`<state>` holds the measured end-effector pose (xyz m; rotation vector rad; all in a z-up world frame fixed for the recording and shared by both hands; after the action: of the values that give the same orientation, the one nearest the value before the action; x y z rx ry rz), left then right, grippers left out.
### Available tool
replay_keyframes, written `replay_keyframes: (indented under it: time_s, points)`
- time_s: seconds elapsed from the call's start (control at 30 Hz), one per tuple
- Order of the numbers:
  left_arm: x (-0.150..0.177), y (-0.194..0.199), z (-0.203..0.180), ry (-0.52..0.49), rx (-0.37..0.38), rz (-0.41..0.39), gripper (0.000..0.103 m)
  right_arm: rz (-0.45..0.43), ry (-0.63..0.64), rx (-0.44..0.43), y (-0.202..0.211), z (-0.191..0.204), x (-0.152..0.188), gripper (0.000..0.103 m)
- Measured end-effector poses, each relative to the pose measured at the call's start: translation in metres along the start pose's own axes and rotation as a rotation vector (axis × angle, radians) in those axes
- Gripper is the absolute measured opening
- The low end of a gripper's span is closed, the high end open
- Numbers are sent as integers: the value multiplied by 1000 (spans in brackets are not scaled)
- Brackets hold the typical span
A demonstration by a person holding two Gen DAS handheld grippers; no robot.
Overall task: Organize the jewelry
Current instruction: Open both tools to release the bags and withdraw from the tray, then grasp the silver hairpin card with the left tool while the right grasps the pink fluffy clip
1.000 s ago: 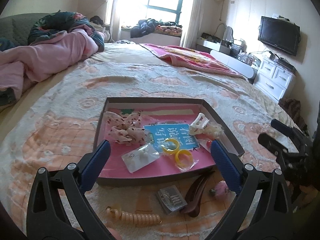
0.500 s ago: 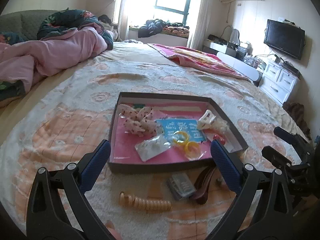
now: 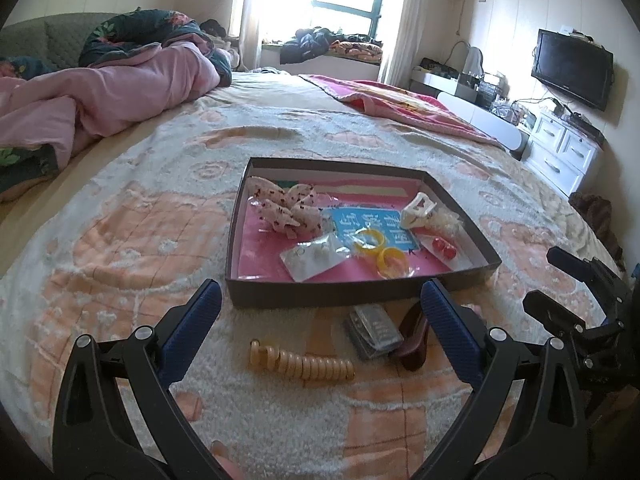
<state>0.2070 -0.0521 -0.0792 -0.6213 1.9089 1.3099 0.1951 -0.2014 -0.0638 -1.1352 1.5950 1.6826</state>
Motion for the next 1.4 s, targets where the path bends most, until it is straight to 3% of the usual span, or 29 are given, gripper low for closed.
replay_keyframes:
  time_s: [0.43, 0.77, 1.13, 1.2, 1.4]
  points:
    - [15, -2, -3, -14, 3, 28, 91, 45, 8, -23, -2, 11, 20, 92]
    - [26, -30, -8, -31, 20, 88, 91, 117, 32, -28, -28, 17, 42, 91]
    - [36, -61, -18, -45, 48, 166, 67, 184, 32, -40, -56, 17, 53, 85]
    - [40, -66, -17, -34, 55, 184, 57, 198, 29, -47, -60, 17, 54, 82]
    - [46, -74, -21, -23, 80, 215, 53, 242, -5, -62, -68, 14, 59, 77]
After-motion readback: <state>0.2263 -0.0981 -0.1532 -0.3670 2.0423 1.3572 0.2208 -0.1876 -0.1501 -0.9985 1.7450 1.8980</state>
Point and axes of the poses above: each gripper's, at about its wrist camera, not at the fingertips, and y roughly against the way its jaws point, z to its left, x to its underside, the point moved 10 cm from there along -y, roughly the way its jaws point, and after that the axes turned 7 degrees about x, right-handed, at the moved point
